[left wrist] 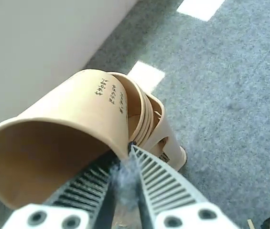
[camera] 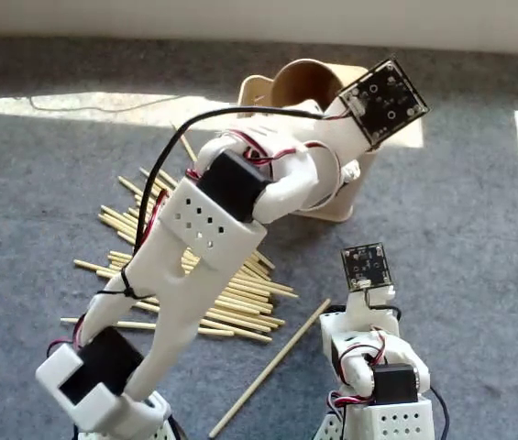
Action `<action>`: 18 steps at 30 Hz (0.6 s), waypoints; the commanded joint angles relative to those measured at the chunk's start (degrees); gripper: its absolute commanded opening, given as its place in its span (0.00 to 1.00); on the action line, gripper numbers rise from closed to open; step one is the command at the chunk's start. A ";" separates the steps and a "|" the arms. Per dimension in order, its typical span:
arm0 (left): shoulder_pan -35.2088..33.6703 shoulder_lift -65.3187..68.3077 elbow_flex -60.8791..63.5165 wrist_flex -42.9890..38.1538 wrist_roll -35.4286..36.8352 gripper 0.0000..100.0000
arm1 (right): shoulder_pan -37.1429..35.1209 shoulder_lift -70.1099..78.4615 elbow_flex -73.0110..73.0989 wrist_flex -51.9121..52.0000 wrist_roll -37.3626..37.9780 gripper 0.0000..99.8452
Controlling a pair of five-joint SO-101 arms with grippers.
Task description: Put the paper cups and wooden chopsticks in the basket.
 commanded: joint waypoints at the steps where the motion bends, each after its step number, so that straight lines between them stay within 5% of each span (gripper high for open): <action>1: 0.48 1.80 -7.52 2.81 0.09 0.12 | 0.57 -0.31 5.58 0.57 0.00 0.01; 18: 0.40 12.26 -20.44 -2.20 0.35 0.13 | 0.57 -0.31 5.58 0.57 0.00 0.01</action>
